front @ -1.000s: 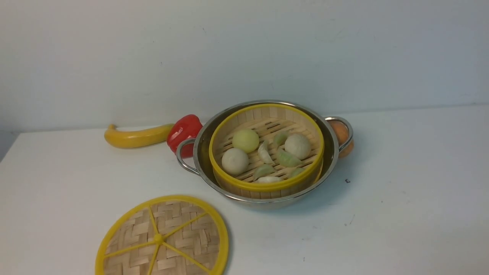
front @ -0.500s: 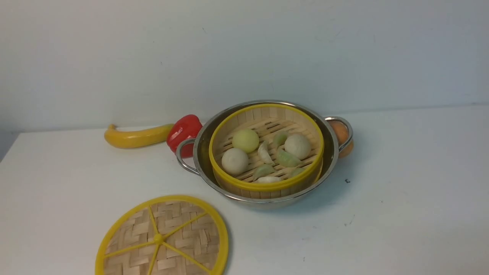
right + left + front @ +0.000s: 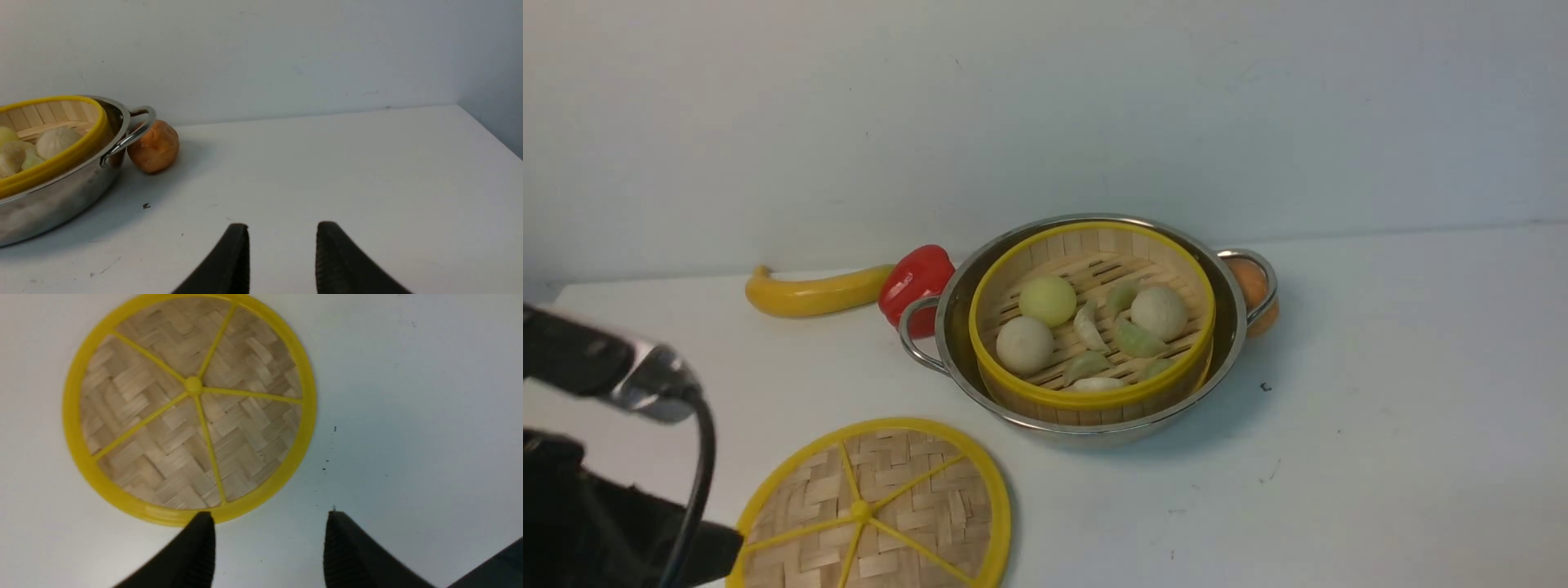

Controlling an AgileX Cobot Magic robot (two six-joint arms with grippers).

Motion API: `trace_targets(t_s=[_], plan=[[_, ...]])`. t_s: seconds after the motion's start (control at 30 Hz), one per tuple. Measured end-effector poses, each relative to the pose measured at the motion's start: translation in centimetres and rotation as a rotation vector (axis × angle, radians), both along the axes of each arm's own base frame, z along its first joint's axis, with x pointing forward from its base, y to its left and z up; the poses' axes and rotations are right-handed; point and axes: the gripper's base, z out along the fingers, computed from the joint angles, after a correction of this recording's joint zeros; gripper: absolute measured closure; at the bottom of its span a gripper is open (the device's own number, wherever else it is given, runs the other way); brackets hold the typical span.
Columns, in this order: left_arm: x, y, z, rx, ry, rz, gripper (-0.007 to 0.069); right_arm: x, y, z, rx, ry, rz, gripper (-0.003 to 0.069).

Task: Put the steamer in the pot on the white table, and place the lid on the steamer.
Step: 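Grasp the bamboo steamer lid lying on the table by its centre knob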

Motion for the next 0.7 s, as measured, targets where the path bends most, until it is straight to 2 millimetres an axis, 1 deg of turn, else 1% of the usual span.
trace_targets(t_s=[0.03,0.07,0.13,0.17,0.2,0.33,0.37,0.4,0.47,0.5,0.67,0.7], plan=[[1.1,0.0,-0.2,-0.007,0.021,-0.009,0.0238,0.0,0.0,0.0,0.000,0.000,0.000,0.0413],[2.6,0.1,-0.7,-0.014,0.058,-0.015,0.0216,0.0,0.0,0.0,0.000,0.000,0.000,0.0413],[5.0,0.3,-1.9,-0.014,0.107,-0.026,0.0196,0.0,0.0,0.0,0.000,0.000,0.000,0.0413],[5.0,0.3,-1.8,-0.014,0.104,-0.026,0.0195,0.0,0.0,0.0,0.000,0.000,0.000,0.0413],[6.9,0.5,-2.9,0.001,0.145,-0.042,0.0194,0.0,0.0,0.0,0.002,0.000,0.000,0.0413],[9.6,0.4,-5.5,0.059,0.234,-0.095,0.0207,0.0,0.0,0.0,0.002,0.000,0.000,0.0413],[9.7,0.3,-5.7,0.062,0.238,-0.097,0.0209,0.0,0.0,0.0,0.002,0.000,0.000,0.0413],[10.5,-0.2,-6.7,0.087,0.252,-0.115,0.0220,0.0,0.0,0.0,0.002,0.000,0.000,0.0413],[11.0,-0.8,-7.4,0.105,0.260,-0.116,0.0228,0.0,0.0,0.0,0.002,0.000,0.000,0.0413],[11.5,-1.3,-8.3,0.125,0.271,-0.113,0.0231,0.0,0.0,0.0,0.003,0.000,-0.001,0.0413],[12.5,-2.8,-9.9,0.158,0.275,-0.102,0.0237,0.0,0.0,0.0,0.003,0.000,-0.001,0.0413],[12.8,-3.4,-10.2,0.162,0.267,-0.102,0.0237,0.0,0.0,0.0,0.003,0.000,-0.001,0.0413]])
